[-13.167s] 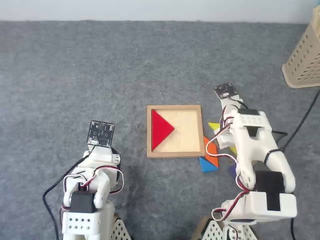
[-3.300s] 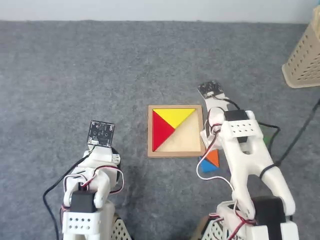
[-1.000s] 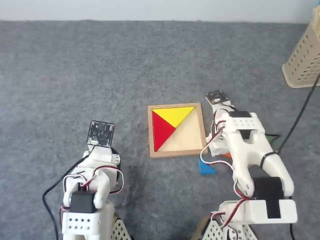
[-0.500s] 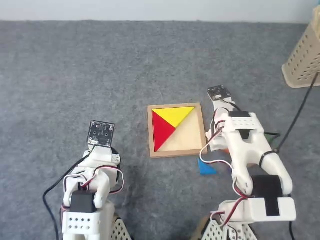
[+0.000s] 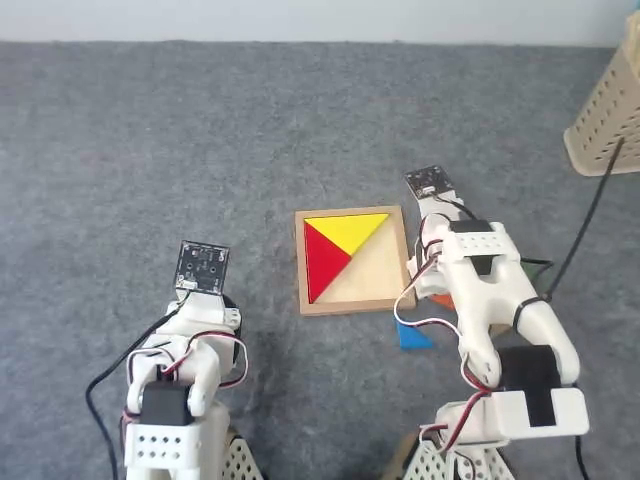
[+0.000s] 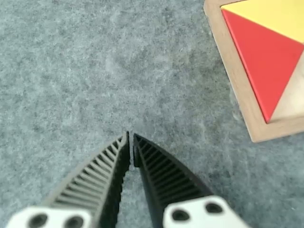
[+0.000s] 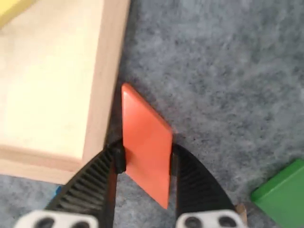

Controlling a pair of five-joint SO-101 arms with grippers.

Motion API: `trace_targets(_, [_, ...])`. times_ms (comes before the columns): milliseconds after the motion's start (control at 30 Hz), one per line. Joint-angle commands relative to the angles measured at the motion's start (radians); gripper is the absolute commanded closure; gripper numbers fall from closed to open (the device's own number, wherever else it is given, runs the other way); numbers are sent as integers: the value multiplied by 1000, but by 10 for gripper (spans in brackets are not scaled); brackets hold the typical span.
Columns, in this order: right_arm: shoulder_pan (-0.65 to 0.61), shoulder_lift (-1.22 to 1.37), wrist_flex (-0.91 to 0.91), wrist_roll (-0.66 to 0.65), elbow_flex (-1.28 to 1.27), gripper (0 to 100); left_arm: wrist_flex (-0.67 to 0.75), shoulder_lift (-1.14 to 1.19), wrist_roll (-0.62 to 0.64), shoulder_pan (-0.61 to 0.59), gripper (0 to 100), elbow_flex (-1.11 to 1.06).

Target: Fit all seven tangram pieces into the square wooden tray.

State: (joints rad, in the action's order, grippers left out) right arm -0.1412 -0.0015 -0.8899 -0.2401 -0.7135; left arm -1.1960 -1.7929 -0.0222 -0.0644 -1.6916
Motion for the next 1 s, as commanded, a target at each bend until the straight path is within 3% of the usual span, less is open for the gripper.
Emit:
trace_targets(0, [-27,7,-18,8,20,992,-5,-3,9,-5,989,5])
trace_targets(267, [8,-196,-71,86,6,992,-5,-3,9,-5,989,5])
trace_targets(567, [-186,-354,-84,74,34,992,-5,-3,9,-5,989,5])
trace_targets(700, [-268,-295,-87,-12,106,992,-5,-3,9,-5,989,5])
trace_targets(833, [-363,-171,-145,-203,193,993,-5,-3,9,-5,989,5])
trace_targets(967, [-377,-67,-154,-293,258,993,-5,-3,9,-5,989,5])
